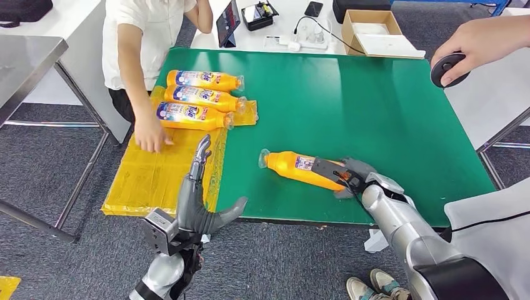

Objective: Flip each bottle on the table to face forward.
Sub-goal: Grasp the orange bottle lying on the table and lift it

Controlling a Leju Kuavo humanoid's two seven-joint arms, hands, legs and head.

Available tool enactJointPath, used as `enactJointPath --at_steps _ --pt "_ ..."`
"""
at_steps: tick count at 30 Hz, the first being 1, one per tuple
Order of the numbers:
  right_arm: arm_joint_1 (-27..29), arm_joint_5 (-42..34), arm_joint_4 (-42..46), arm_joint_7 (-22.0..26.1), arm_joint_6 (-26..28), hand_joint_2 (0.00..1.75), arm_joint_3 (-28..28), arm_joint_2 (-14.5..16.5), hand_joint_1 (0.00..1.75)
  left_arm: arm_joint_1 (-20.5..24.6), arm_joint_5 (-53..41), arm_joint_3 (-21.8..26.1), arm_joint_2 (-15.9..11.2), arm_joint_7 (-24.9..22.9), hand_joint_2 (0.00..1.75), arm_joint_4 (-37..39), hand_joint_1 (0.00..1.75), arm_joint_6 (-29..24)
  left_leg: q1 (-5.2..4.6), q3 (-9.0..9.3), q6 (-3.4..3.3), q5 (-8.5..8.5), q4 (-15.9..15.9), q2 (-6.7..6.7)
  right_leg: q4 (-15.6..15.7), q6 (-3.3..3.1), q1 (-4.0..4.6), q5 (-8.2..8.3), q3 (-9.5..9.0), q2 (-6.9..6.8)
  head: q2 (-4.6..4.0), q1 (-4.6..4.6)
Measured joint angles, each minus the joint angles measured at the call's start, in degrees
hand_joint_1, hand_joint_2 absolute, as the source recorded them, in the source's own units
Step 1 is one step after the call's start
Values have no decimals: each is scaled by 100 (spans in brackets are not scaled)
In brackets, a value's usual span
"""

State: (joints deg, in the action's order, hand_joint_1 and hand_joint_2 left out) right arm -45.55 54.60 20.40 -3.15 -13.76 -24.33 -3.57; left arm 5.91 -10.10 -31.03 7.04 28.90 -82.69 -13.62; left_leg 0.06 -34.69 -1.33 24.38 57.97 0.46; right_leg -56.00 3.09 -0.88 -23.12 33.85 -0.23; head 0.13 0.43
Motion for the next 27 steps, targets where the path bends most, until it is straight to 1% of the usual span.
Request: enactJointPath --at_steps 2,5,8,12,14,17,18,20,23,25,27 --pt "-38 -1 -28 15 -39 175 -16 5 175 28 7 -18 19 3 175 51 0 -27 0 5 0 0 0 1 0 0 0 0 -8 0 0 -1" --pt "-29 -12 -50 250 170 175 -29 26 175 37 9 -45 25 13 175 81 0 -51 -1 5 0 0 0 0 0 1 -1 1 -11 1 0 -1" --pt "22 -49 -65 579 553 175 -36 50 175 32 9 -62 21 15 175 82 0 -54 -2 5 0 0 0 0 0 1 -1 2 -11 1 0 0" --pt "189 -228 -63 1197 1194 175 -33 98 175 -9 19 -68 15 15 175 38 0 -54 0 0 0 0 0 0 -2 1 1 2 -7 0 0 1" --pt "326 -516 -29 1668 1469 175 15 142 175 -58 200 -67 13 -2 175 -5 0 29 2 -6 0 0 0 1 -3 1 4 1 -2 0 0 2" --pt "599 -1245 159 2595 1674 175 242 223 175 -195 1192 -1 25 -144 175 -81 0 568 4 -17 1 1 0 0 -4 0 6 0 9 0 0 1" --pt "693 -1433 242 2823 1703 175 334 250 175 -247 1498 42 34 -193 175 -106 0 736 4 -21 1 1 0 0 -5 0 6 0 13 0 0 1" --pt "852 -1610 382 3049 1745 175 480 300 175 -327 1789 122 50 -242 175 -142 0 890 4 -27 1 1 0 2 -4 0 6 -1 19 -1 0 2" --pt "1138 -1927 717 3296 1811 175 651 378 175 -459 2001 246 88 -326 175 -217 0 886 4 -32 1 1 0 4 -3 -1 5 -2 21 -2 0 1" --pt "1469 -2288 1204 3445 1843 175 766 428 175 -612 2171 353 115 -401 175 -306 0 839 4 -33 1 3 0 4 -3 -1 5 -2 22 -1 0 0" --pt "1828 -2488 1738 3432 1855 175 824 460 175 -761 2257 440 124 -445 175 -399 0 815 3 -40 1 4 0 3 -2 -1 5 -3 29 -1 0 0"
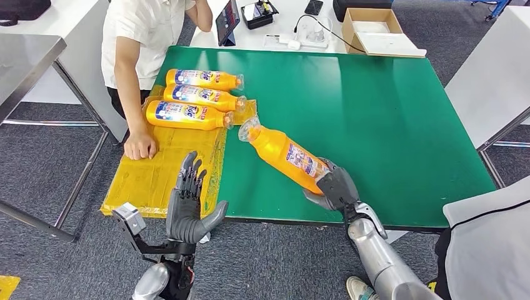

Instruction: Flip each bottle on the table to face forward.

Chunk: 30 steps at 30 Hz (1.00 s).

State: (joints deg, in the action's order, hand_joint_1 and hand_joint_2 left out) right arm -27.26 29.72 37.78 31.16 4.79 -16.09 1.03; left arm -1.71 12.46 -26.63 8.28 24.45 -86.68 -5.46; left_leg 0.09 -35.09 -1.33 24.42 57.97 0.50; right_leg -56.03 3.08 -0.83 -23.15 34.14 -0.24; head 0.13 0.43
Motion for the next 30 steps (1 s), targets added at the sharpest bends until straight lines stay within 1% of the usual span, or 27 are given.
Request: enactJointPath --at_steps 4,8,12,14,16,18,21,23,30 --pt "455 -173 712 -37 -16 175 25 36 175 -147 122 83 8 -57 175 -113 0 -7 0 -9 0 0 0 1 0 0 0 0 10 0 0 1" --pt "931 -661 1497 79 -213 175 54 61 175 -289 458 148 25 -203 175 -168 0 100 0 -8 0 0 0 0 0 0 0 0 10 0 0 0" --pt "1502 -881 2376 18 -470 175 -70 116 175 -356 94 163 18 -170 175 -149 0 -25 1 -13 2 1 -1 -1 0 -2 1 -2 15 0 0 1" --pt "1627 -959 2623 -89 -792 175 -210 129 175 -333 -140 152 17 -166 175 -113 0 -30 1 -13 3 2 -2 -4 0 -2 1 -2 17 2 0 2" --pt "1648 -982 2704 -130 -1240 175 -436 117 175 -257 -396 128 28 -159 175 -38 0 -18 1 -12 3 2 -2 -6 1 -3 1 -1 17 2 0 0" --pt "1615 -902 2654 -21 -1509 175 -735 108 175 -147 -579 97 58 -157 175 82 0 40 1 -11 2 0 -2 -4 1 -2 1 -1 15 1 0 -1" --pt "1545 -818 2514 167 -1579 175 -1129 126 175 -30 -660 55 104 -157 175 247 0 152 1 -10 2 -2 -2 -3 0 -2 0 1 13 1 0 1" --pt "1498 -824 2455 198 -1596 175 -1275 132 175 4 -663 44 125 -157 175 307 0 176 0 -9 2 -2 -2 -4 0 -1 0 1 13 1 0 0" --pt "1426 -905 2357 198 -1652 175 -1486 133 175 14 -633 42 140 -158 175 381 0 270 0 -11 2 0 -2 -4 0 -1 0 0 15 1 0 1"
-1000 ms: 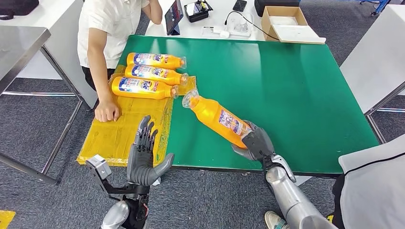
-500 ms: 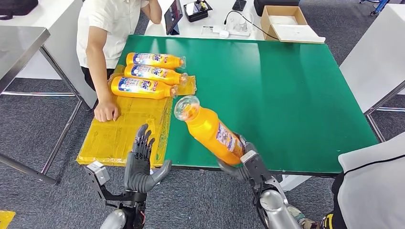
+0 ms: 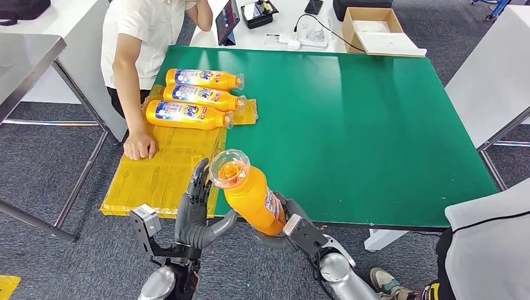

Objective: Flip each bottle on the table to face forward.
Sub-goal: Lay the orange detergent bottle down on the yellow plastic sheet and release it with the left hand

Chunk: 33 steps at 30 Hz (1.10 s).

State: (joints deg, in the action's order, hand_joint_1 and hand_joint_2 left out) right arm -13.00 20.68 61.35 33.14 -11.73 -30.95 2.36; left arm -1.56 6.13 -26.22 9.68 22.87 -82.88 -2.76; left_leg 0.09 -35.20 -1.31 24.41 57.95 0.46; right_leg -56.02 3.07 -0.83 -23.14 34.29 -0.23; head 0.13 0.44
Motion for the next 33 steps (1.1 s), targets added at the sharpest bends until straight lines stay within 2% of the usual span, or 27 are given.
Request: enactJointPath --at_steps 8,18,24,33 --pt "-257 -189 -164 -175 10 175 -193 80 175 50 314 -208 -4 -41 175 0 0 658 0 1 0 -1 0 0 0 -1 0 1 -1 0 0 -1" --pt "-254 -654 -222 -57 -191 175 -191 125 175 62 330 -265 -33 39 175 22 0 627 0 1 0 -1 0 1 0 0 0 0 -1 0 0 -1" --pt "-245 -770 -204 -16 -448 175 -153 113 175 57 410 -130 -119 571 175 213 0 1472 1 1 0 -1 0 1 -1 -1 1 0 -1 0 0 -1" --pt "-288 -734 -245 41 -586 175 -166 122 175 52 255 -79 -193 812 175 338 0 2081 1 1 0 -1 0 1 -1 0 0 0 -2 0 0 -1"
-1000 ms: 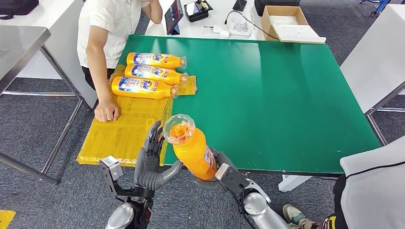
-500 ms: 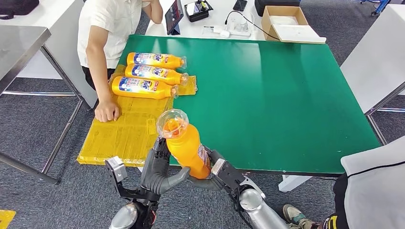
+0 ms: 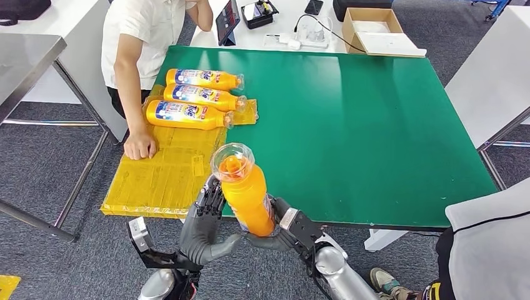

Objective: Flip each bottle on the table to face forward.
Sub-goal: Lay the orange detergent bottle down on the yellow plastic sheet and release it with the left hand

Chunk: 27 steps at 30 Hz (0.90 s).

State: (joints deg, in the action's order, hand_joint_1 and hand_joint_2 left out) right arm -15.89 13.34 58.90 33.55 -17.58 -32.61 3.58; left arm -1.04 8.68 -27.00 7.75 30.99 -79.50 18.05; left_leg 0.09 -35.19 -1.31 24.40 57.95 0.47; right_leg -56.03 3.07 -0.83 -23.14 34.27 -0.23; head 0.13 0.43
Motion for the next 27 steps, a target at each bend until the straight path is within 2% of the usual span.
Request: enactJointPath --at_steps 5,11,17,27 --pt "-102 -46 -127 9 -91 175 -51 51 175 8 -317 1 -22 138 175 86 0 192 0 0 0 0 0 0 0 0 0 0 0 0 0 -1" --pt "-359 111 -503 -362 -73 175 -209 75 175 3 -710 34 -60 196 175 176 0 75 1 1 0 0 0 -1 -1 0 1 0 0 0 0 0" --pt "-676 480 -965 -708 250 175 -529 90 175 -8 -967 60 -57 -226 175 200 0 -491 0 1 0 -1 0 0 0 0 0 1 0 0 0 -1" --pt "-782 674 -1200 -909 356 175 -820 88 175 -25 -786 83 -30 -463 175 205 0 -646 0 0 1 0 0 -1 0 0 1 0 3 0 0 0"
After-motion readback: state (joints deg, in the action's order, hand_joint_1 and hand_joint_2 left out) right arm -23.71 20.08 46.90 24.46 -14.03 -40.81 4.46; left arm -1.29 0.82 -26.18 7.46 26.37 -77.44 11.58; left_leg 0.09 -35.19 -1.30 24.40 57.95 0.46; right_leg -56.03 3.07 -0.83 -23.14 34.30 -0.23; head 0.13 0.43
